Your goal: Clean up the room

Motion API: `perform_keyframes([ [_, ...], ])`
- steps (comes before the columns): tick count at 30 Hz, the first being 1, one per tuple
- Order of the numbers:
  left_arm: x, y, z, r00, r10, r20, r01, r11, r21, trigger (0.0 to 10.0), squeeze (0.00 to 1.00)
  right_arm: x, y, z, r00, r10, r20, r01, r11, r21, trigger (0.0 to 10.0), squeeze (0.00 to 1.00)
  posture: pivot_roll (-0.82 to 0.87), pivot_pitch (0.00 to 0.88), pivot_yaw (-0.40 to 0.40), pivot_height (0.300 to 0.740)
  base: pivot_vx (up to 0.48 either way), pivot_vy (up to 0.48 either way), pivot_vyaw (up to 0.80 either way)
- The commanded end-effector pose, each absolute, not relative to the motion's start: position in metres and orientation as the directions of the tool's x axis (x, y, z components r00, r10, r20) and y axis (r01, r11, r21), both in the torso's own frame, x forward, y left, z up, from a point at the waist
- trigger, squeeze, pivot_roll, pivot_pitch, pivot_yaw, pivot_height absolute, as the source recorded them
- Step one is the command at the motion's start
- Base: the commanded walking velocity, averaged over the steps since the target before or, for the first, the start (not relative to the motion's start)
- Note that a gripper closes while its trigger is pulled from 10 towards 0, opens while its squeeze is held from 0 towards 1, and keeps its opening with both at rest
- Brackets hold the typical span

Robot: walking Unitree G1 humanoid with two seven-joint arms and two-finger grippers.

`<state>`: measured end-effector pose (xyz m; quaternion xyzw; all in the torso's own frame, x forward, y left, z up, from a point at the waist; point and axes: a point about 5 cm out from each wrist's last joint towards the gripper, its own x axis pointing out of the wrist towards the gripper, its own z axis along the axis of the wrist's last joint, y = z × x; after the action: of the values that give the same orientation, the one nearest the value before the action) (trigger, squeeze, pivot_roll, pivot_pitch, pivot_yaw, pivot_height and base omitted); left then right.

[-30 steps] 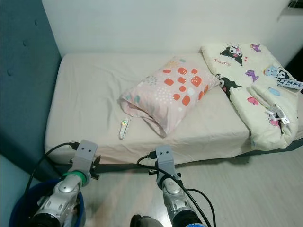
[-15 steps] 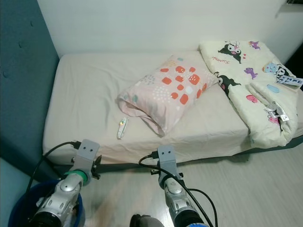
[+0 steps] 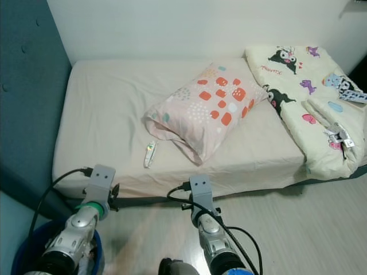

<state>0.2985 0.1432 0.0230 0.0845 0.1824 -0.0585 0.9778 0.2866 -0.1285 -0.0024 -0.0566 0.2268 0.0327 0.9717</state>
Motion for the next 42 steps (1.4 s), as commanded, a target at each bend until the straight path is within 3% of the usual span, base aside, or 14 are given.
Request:
perform_keyframes([
  [1,0.2949,0.1454,0.0168,0.919,-0.062,-0.389,0.112,0.988,0.108,10.0,0.00,0.2831,-0.1327,-0.0061,0.892,0.022,-0.451,-0.070,0.993,-0.090,10.0,0.00,-0.01,0.087,-0.003,0.740,0.000,0.000,0.00],
  [11,0.2947,0.1482,0.0150,0.916,-0.034,-0.400,0.070,0.995,0.078,10.0,0.00,0.2842,-0.1381,-0.0009,0.918,-0.012,-0.396,-0.024,0.996,-0.086,10.0,0.00,-0.01,0.080,0.004,0.740,0.000,-0.072,0.00],
  [37,0.2913,0.1481,0.0118,0.910,-0.037,-0.412,0.082,0.993,0.090,10.0,0.00,0.2824,-0.1361,-0.0028,0.916,-0.007,-0.401,-0.027,0.996,-0.080,10.0,0.00,-0.01,0.071,0.004,0.740,0.000,-0.471,0.00],
  [42,0.2919,0.1427,0.0121,0.903,-0.082,-0.423,0.145,0.982,0.119,10.0,0.00,0.2823,-0.1357,-0.0031,0.916,-0.007,-0.400,-0.026,0.997,-0.078,10.0,0.00,-0.01,0.062,0.007,0.740,0.000,0.337,0.00],
])
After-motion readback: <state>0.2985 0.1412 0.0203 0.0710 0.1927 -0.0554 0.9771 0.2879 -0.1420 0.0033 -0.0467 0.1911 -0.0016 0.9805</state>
